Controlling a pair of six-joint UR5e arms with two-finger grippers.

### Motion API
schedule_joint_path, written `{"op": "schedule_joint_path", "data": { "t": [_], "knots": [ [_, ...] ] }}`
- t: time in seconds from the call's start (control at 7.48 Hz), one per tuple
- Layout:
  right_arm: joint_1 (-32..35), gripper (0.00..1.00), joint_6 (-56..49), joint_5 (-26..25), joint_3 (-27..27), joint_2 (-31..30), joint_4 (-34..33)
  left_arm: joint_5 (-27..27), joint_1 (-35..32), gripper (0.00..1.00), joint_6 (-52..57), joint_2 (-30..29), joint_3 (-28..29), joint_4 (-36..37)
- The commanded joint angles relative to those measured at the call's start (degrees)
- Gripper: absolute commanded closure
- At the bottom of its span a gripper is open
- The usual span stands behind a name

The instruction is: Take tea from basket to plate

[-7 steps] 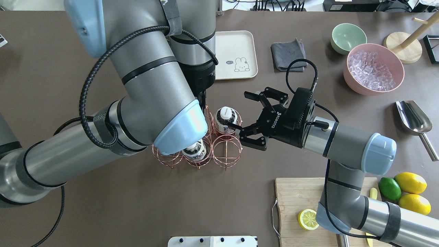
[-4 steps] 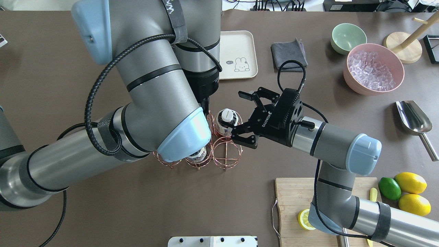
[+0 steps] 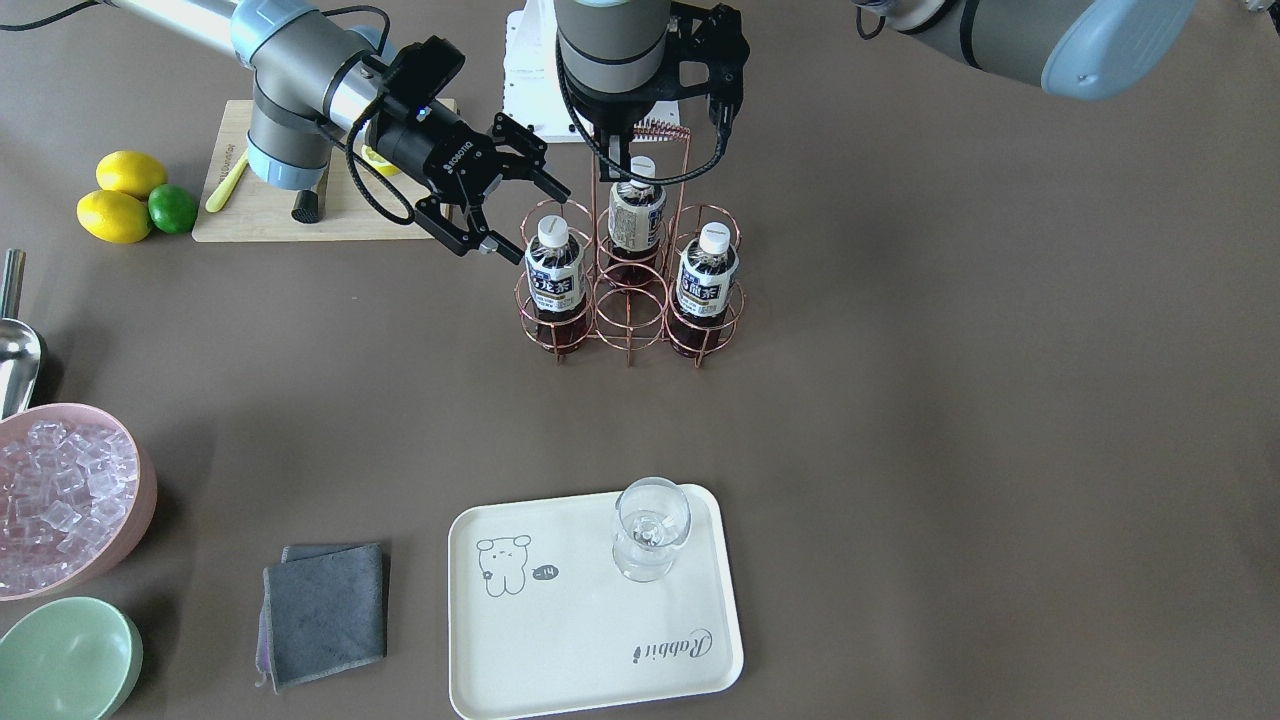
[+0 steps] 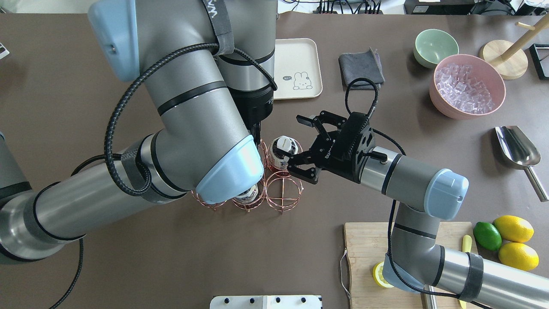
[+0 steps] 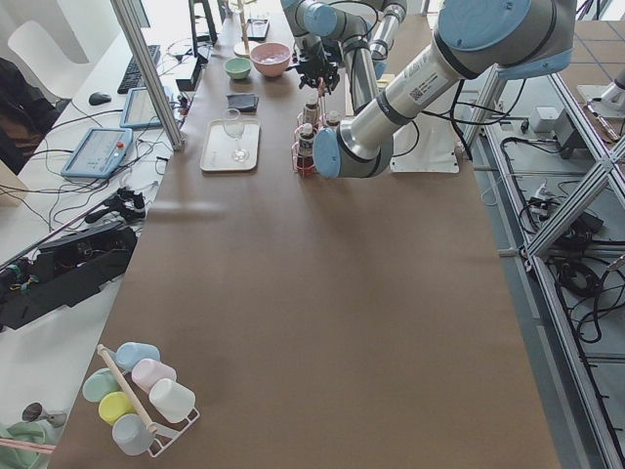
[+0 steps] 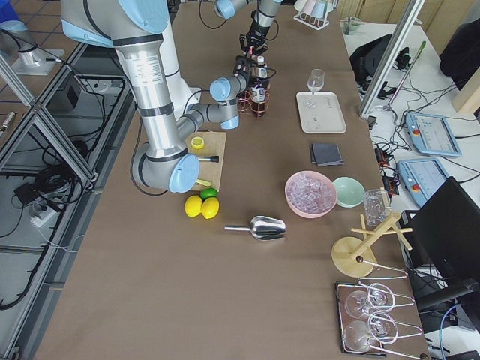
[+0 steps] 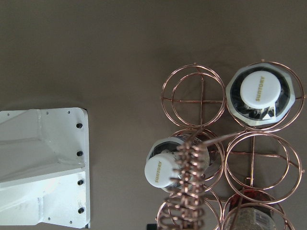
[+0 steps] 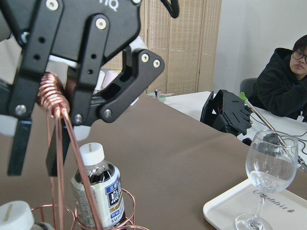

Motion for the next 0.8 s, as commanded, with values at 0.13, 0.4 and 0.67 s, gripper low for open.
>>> {"op": "schedule_joint_path", "data": {
  "t": [0.13,0.4,0.67],
  "knots": [
    [-1.01,0.12,0.00,-2.34,-1.83,1.45,-0.12,0.04,-0.08,1.00,0.32,0.09,-0.42,0.16],
    [-1.63,0.12,0.00,-3.22,-1.83,1.45,-0.21,0.13,0.00,1.00,0.32,0.09,-0.43,0.16],
    [-1.89,0.28,0.00,-3.66,-1.83,1.45,-0.30,0.13,0.00,1.00,0.41,0.09,-0.34,0.16]
  ]
}}
